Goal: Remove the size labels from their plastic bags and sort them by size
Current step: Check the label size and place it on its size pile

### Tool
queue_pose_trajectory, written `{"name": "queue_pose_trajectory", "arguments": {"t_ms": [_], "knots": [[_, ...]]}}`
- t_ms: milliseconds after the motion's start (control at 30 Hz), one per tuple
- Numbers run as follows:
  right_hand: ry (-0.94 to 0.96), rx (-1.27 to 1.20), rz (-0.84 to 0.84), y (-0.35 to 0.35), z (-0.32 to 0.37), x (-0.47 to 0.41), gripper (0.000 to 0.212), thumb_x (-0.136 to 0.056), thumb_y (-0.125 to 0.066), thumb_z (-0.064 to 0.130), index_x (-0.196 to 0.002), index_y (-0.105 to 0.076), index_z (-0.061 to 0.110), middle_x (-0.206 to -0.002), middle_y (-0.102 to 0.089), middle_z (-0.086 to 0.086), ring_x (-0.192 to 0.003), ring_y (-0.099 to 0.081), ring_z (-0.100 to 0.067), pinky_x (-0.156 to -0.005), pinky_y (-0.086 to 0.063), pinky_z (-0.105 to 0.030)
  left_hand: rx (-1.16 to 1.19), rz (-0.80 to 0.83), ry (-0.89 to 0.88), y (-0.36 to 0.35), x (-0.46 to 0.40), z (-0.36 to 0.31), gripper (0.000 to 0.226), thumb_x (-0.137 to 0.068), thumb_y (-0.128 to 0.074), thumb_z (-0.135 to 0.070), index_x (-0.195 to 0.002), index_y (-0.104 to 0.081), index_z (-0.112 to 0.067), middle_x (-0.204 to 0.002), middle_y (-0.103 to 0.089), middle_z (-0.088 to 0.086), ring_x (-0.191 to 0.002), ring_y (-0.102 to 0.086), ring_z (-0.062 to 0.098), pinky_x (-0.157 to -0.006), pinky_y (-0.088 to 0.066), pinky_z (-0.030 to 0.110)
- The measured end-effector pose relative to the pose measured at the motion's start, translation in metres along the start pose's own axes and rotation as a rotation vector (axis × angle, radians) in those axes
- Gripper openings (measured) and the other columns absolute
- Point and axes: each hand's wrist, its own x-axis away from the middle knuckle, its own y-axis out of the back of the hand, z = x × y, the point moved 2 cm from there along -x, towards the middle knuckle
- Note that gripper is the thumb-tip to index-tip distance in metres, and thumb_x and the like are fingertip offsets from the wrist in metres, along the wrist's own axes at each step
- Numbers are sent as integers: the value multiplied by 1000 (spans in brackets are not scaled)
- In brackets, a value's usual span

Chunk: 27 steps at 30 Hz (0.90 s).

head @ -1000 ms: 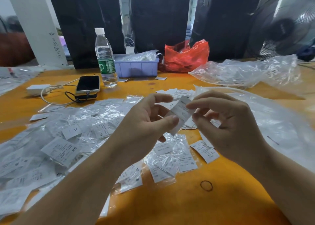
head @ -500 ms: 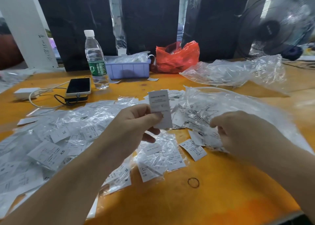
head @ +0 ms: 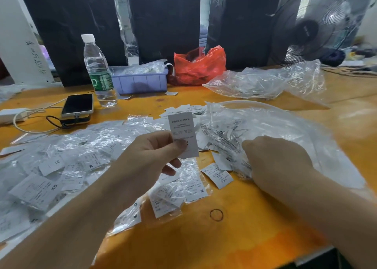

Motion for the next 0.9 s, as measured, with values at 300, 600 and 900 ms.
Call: {"name": "queue_pose_trajectory", "arguments": {"t_ms": [300,600,900], "knots": [[131,30,-478,2,10,4,24,-76,-62,-2,-70,-48,17,-65,-33,4,-58,-36,-22,-49,-32,-27,2,10,-20,0,-2,3,16,-77,-66,-41,-88,-75,-49,-88,-74,-6,-65,-63,9,-62,-57,23],[358,-235,-669,18,28,10,5,-84,-70,2,-85,-70,6,-88,-58,-7,-53,-51,-28,-41,-45,-32,-2,-18,-39,1,-2,3,20,-83,-62,-34,-89,-75,-48,-86,-74,-8,-65,-62,8,-62,-56,22],[574,-444,-606,32,75,-17,16,-99,-48,22,-102,-64,18,-80,-68,-6,-67,-62,-27,-59,-54,-40,42,-332,-120,33,-4,-1,18,-92,-62,-13,-102,-67,-27,-71,-70,-4,-61,-62,8,-56,-53,20]]}}
